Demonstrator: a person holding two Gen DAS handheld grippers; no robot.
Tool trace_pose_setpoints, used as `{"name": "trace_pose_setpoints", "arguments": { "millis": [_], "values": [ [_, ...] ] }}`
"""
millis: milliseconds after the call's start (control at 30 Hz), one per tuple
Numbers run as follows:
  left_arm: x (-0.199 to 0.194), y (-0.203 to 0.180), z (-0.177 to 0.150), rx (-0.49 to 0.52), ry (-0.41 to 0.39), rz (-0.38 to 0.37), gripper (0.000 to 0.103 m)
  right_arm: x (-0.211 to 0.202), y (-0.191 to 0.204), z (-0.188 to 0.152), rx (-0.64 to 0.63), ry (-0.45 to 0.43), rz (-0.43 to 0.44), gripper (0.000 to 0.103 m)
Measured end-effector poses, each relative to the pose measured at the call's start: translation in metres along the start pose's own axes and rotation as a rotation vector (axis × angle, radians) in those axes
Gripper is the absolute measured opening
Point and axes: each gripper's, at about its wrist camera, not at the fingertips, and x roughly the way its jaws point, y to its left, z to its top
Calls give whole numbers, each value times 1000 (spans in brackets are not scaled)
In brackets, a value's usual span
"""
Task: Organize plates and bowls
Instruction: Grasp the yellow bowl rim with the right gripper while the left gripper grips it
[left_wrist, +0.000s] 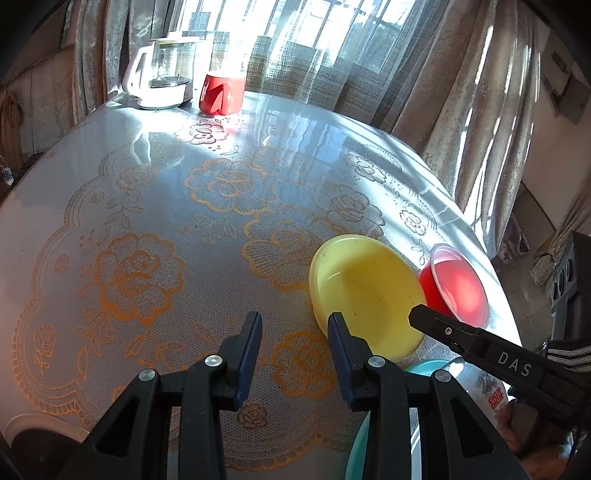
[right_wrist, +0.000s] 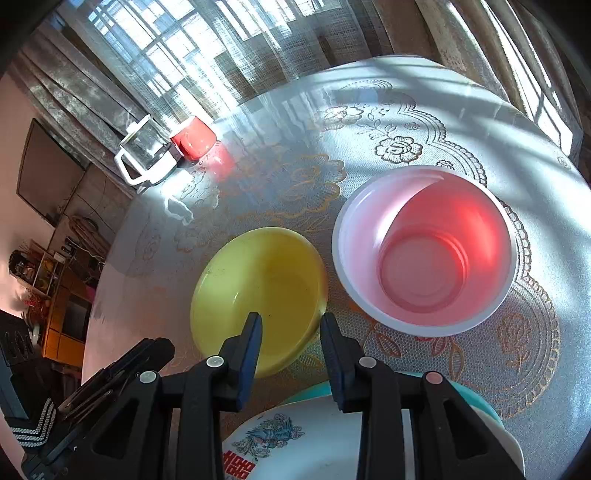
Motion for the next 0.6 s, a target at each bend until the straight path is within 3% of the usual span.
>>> {"name": "trace_pose_setpoints", "arguments": {
  "millis": [100, 200, 333, 600],
  "values": [
    [12, -5, 4, 7, 14, -15, 38, 7, 0, 2, -4, 9, -21, 32],
    [27, -11, 5, 30, 36, 23, 40, 17, 0, 3, -18, 27, -46, 29],
    [40, -12, 4, 16, 107, -65, 21, 26, 3, 4, -47, 43, -64, 23],
    [26, -17, -2, 45, 75, 0, 20, 31, 11, 0, -103, 53, -59, 19]
  ]
}}
